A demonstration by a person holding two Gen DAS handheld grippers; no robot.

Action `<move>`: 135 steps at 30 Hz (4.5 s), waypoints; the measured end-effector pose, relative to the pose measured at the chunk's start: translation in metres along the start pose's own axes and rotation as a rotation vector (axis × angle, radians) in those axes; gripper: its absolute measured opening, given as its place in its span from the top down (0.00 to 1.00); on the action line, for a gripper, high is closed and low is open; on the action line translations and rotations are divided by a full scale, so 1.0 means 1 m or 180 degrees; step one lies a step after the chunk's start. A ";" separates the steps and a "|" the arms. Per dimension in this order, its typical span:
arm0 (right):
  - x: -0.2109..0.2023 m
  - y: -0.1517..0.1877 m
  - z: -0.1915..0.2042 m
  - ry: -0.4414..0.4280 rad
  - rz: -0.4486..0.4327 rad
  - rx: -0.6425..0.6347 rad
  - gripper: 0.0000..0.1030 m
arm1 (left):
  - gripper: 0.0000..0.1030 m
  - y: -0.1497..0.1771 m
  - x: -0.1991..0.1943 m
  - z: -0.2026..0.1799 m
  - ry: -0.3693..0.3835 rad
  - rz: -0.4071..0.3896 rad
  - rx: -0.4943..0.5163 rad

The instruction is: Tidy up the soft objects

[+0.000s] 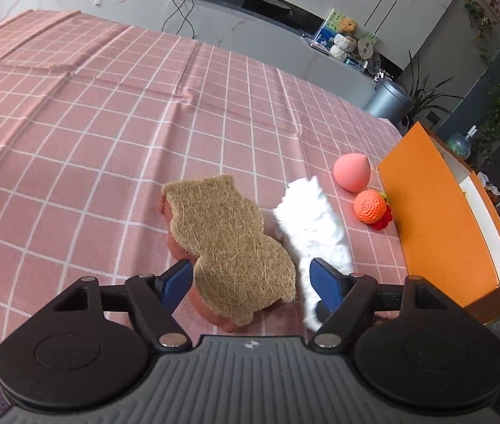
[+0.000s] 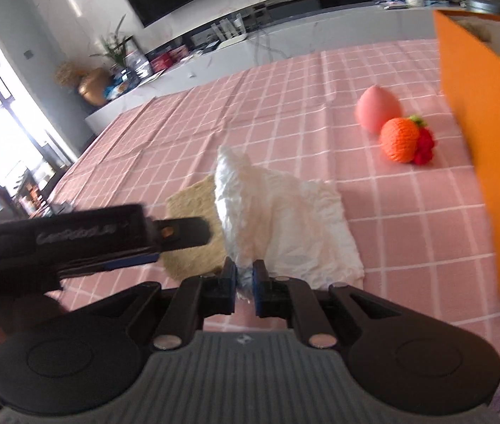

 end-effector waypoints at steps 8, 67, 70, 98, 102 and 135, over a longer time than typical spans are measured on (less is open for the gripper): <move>-0.018 -0.017 -0.039 0.0324 -0.0235 0.0112 0.93 | 0.05 0.003 -0.001 -0.017 -0.0111 -0.0132 0.0170; -0.091 -0.068 -0.012 0.0225 -0.0900 -0.0203 0.93 | 0.17 -0.033 -0.041 -0.069 0.0053 -0.0893 0.0869; -0.104 -0.081 -0.015 0.0238 -0.1015 -0.0253 0.93 | 0.17 -0.043 -0.043 -0.081 0.0175 -0.0920 0.0888; -0.175 -0.183 -0.158 0.0951 -0.1151 -0.0352 0.93 | 0.17 -0.093 0.038 -0.237 0.1326 -0.0502 0.1429; -0.169 -0.194 -0.195 0.0988 -0.1031 -0.0167 0.93 | 0.17 -0.093 0.055 -0.246 0.1384 -0.0408 0.1478; -0.097 -0.174 -0.306 0.1404 -0.0279 -0.0393 0.68 | 0.17 -0.035 0.158 -0.325 0.1368 0.0563 0.2314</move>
Point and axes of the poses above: each gripper's, at about its wrist camera, not at the fingertips, and x roughly the way its jaws point, z to its left, y to its underside, the point moved 10 cm from there along x, roughly the way its jaws point, and after that the axes turned 7 degrees about -z, right-handed, at the moved point
